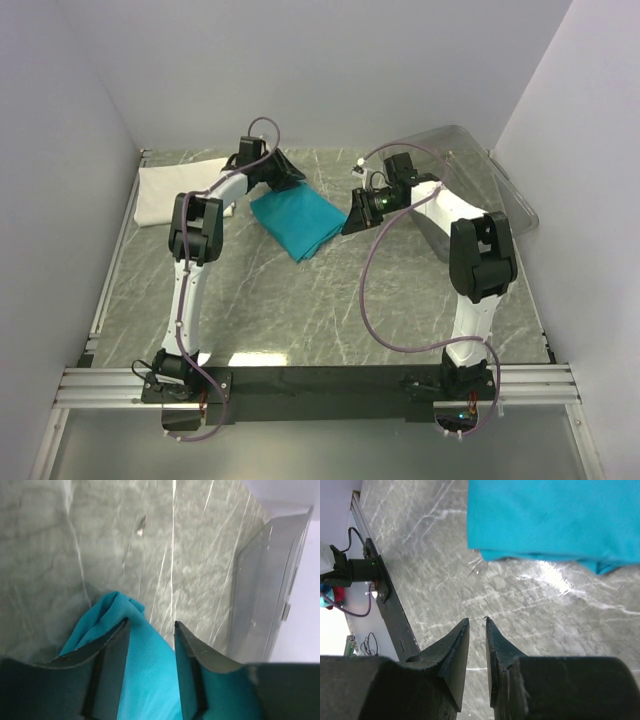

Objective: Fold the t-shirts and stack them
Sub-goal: Fold the tshirt

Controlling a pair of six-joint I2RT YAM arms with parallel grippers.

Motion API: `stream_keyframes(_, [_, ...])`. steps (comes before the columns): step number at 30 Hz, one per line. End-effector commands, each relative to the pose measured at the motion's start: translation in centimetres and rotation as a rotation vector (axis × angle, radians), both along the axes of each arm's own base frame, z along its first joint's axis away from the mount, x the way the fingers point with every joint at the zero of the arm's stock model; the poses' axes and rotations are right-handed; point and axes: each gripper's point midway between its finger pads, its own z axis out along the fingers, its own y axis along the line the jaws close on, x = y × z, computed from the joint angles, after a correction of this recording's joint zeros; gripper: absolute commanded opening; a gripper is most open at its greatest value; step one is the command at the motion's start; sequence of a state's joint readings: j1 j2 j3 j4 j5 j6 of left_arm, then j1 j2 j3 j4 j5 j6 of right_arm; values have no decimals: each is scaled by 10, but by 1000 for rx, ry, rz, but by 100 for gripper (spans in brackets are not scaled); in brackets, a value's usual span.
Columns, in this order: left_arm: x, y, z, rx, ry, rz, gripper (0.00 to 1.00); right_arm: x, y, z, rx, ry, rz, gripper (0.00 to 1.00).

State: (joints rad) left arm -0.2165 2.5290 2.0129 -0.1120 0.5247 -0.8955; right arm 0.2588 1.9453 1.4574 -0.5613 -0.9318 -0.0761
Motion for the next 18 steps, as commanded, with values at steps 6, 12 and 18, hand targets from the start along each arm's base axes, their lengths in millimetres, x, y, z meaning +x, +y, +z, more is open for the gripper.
stream_keyframes(6, [33,-2,47,-53,-127,22,60,4,-5,35,17,-143,2,27])
stream_keyframes(12, [26,14,137,67,-340,-34,68,2,-7,34,2,-145,4,27])
stream_keyframes(18, [-15,80,96,341,-189,11,69,0,-14,31,-37,-170,10,31])
